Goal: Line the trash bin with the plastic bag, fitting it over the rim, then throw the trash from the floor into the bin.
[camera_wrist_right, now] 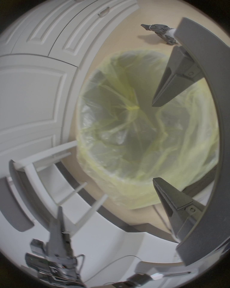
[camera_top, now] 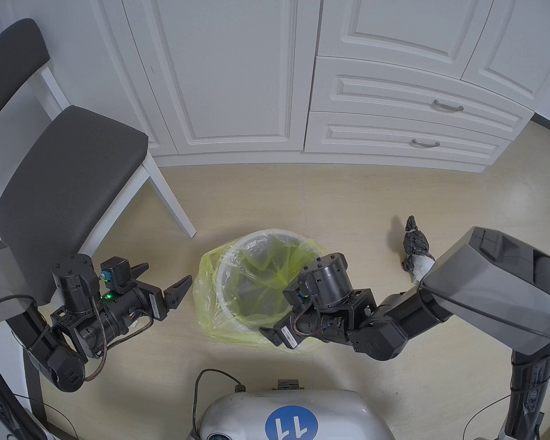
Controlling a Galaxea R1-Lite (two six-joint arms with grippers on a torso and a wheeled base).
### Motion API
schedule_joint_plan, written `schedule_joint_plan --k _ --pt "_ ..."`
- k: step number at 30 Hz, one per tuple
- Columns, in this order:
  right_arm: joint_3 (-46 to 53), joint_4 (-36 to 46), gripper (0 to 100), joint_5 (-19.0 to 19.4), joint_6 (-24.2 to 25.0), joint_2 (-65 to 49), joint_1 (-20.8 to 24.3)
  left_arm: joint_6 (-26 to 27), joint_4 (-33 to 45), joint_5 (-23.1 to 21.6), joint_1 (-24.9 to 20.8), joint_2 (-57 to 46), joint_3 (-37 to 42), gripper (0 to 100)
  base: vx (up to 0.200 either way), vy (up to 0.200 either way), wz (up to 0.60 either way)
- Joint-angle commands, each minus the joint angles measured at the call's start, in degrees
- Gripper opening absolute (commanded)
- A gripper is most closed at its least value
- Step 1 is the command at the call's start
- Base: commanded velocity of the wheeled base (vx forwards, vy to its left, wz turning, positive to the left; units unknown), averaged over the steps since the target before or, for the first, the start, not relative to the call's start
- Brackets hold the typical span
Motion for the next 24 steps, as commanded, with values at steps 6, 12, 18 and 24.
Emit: schedule_joint_plan --k 6,12,18,24 --pt "9.8 6.7 100 7.9 -9.9 -8.5 0.3 0.5 -0.2 -0.1 0.2 -0.3 0.2 100 0.000 0.000 0.00" --pt "10.6 6.8 100 8.0 -11.5 -7.9 0.4 0.6 -0.2 -0.1 0.2 -0.3 0.5 100 0.000 0.000 0.00" --pt "10.4 8.7 100 8.0 -13.0 -6.1 0.3 0.6 -0.2 -0.1 0.3 0.3 0.7 100 0.000 0.000 0.00" --pt "10.0 10.7 100 8.0 -15.8 -4.7 -0.8 0.6 -0.2 0.0 0.3 0.5 0.7 100 0.000 0.000 0.00"
